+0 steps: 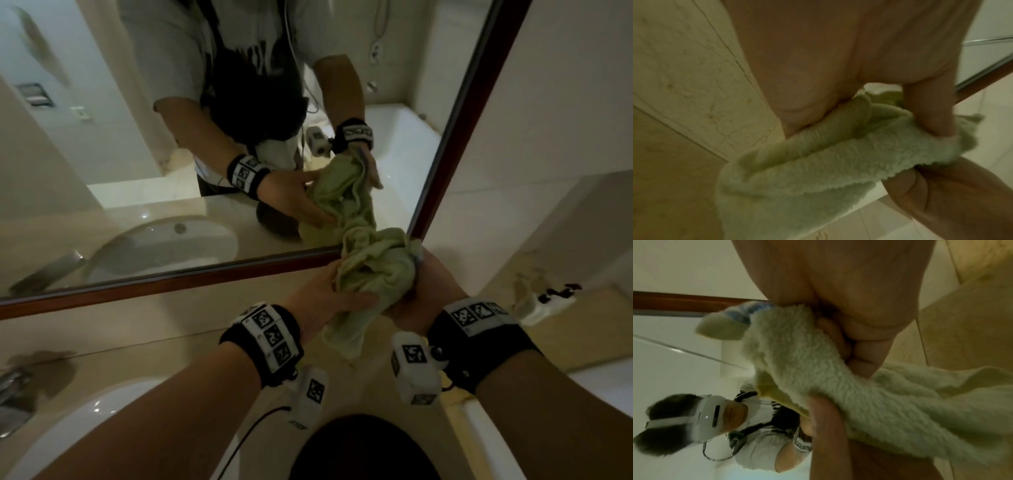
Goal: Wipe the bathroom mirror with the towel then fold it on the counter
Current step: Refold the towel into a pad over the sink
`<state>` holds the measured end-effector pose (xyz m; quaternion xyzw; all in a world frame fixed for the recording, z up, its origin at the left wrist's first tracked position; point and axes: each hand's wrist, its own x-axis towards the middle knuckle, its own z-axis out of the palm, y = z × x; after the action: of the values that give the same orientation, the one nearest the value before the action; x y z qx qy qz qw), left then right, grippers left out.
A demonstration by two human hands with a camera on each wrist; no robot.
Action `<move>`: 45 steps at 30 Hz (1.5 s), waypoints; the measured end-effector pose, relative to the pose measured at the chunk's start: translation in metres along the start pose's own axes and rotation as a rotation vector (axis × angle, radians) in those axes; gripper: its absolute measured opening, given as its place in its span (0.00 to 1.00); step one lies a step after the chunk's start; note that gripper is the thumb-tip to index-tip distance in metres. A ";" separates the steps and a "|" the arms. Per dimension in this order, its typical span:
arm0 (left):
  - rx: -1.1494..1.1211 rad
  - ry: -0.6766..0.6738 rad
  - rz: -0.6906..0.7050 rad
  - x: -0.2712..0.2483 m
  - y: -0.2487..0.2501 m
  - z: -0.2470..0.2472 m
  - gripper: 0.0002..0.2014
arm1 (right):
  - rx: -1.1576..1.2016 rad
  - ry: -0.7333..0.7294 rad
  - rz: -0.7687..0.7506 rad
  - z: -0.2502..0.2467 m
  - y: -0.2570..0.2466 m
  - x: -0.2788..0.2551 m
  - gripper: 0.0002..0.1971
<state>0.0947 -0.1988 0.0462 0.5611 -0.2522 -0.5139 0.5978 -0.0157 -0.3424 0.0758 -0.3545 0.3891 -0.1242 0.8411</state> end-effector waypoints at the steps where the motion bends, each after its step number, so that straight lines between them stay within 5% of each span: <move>1: 0.013 0.043 -0.015 -0.002 0.003 -0.001 0.29 | 0.011 -0.039 0.048 0.000 -0.001 -0.001 0.32; 4: 0.009 0.127 -0.056 -0.010 0.009 -0.008 0.18 | 0.012 -0.048 0.111 0.000 -0.009 -0.006 0.44; 8: -0.079 0.236 -0.084 -0.021 0.015 -0.012 0.13 | -0.377 -0.032 -0.135 0.012 -0.005 -0.019 0.25; 12: -0.169 0.243 -0.114 -0.030 0.023 -0.017 0.15 | -1.196 -0.078 -0.468 0.008 0.006 -0.011 0.55; 15: -0.262 0.187 -0.143 -0.036 0.030 -0.022 0.18 | -0.974 -0.286 -0.249 0.009 0.019 -0.003 0.57; 17: -0.313 0.162 -0.113 -0.040 0.034 -0.028 0.22 | -0.770 -0.310 -0.154 0.013 0.031 0.002 0.46; 21: -0.270 0.095 0.019 -0.037 0.035 -0.042 0.24 | -0.717 -0.137 -0.299 0.024 0.043 0.012 0.32; 26: 0.335 0.344 -0.052 -0.021 0.028 -0.045 0.41 | -0.381 -0.014 -0.372 0.026 0.029 0.019 0.12; 28: 0.471 0.435 -0.055 -0.018 0.036 -0.031 0.33 | -0.242 0.038 -0.372 0.020 0.015 0.021 0.11; 30: 0.503 0.364 -0.032 -0.012 0.049 -0.005 0.13 | -0.178 0.119 -0.379 0.014 0.003 0.024 0.11; 32: 0.562 0.280 0.048 0.005 0.058 0.022 0.05 | -0.190 0.219 -0.406 0.008 -0.006 0.028 0.10; 35: 0.657 0.350 0.085 0.039 0.055 0.038 0.22 | -0.353 0.342 -0.504 -0.002 -0.015 0.033 0.17; 38: 0.735 0.459 0.066 0.062 0.042 0.034 0.23 | -0.609 0.272 -0.525 -0.002 -0.023 0.036 0.09; 45: 0.746 0.551 0.081 0.042 0.035 -0.015 0.20 | -0.686 0.091 -0.366 0.035 -0.002 0.052 0.08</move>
<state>0.1336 -0.2355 0.0634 0.8431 -0.2734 -0.1961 0.4195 0.0450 -0.3514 0.0637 -0.6729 0.3751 -0.1505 0.6196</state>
